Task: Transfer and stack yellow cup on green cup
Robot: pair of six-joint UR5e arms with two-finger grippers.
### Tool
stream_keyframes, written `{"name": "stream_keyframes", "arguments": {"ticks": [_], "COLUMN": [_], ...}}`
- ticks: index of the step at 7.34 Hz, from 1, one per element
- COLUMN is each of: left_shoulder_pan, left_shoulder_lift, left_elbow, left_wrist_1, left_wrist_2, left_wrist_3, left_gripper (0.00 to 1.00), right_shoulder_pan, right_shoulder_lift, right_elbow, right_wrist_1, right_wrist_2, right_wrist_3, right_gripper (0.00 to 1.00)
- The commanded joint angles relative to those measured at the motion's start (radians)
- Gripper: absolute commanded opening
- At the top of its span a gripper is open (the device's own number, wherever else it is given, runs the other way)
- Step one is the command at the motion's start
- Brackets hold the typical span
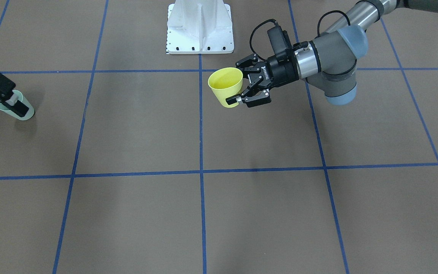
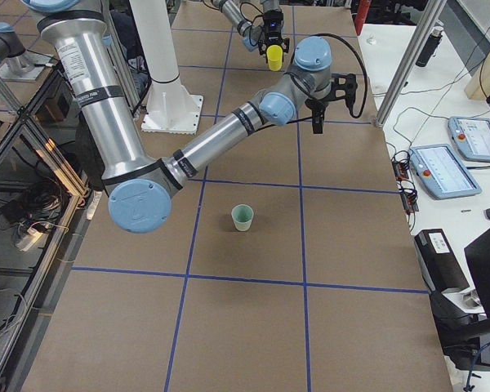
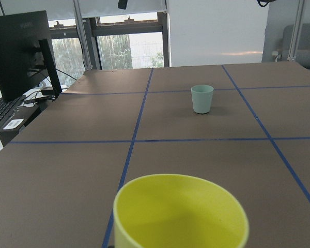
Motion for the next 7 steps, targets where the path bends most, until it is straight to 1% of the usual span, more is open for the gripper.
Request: {"name": "stream_keyframes", "arguments": {"ticks": [1, 2, 3, 4, 5, 6, 7], "left_shoulder_pan": [0.019, 0.022, 0.026, 0.028, 0.029, 0.031, 0.032], "left_shoulder_lift": [-0.035, -0.037, -0.035, -0.035, -0.035, -0.035, -0.035], "left_elbow": [0.066, 0.086, 0.086, 0.088, 0.094, 0.1, 0.1], "left_wrist_1": [0.0, 0.0, 0.0, 0.0, 0.0, 0.0, 0.0], "left_wrist_2": [0.019, 0.019, 0.019, 0.021, 0.021, 0.021, 0.021], "left_wrist_3": [0.0, -0.002, -0.006, -0.009, -0.011, -0.011, -0.014], "left_gripper": [0.15, 0.17, 0.18, 0.25, 0.29, 0.29, 0.29], "right_shoulder_pan": [-0.107, -0.17, -0.274, -0.343, -0.37, -0.398, -0.437], "right_shoulder_lift": [0.043, 0.099, 0.13, 0.15, 0.164, 0.179, 0.186], "right_elbow": [0.066, 0.069, 0.071, 0.068, 0.068, 0.065, 0.057], "right_wrist_1": [-0.002, -0.002, -0.002, -0.003, -0.006, -0.008, -0.009], "right_wrist_2": [-0.031, -0.079, -0.185, -0.239, -0.258, -0.27, -0.31], "right_wrist_3": [0.04, 0.127, 0.154, 0.165, 0.188, 0.204, 0.205], "right_gripper": [1.0, 1.0, 1.0, 1.0, 1.0, 1.0, 1.0]}}
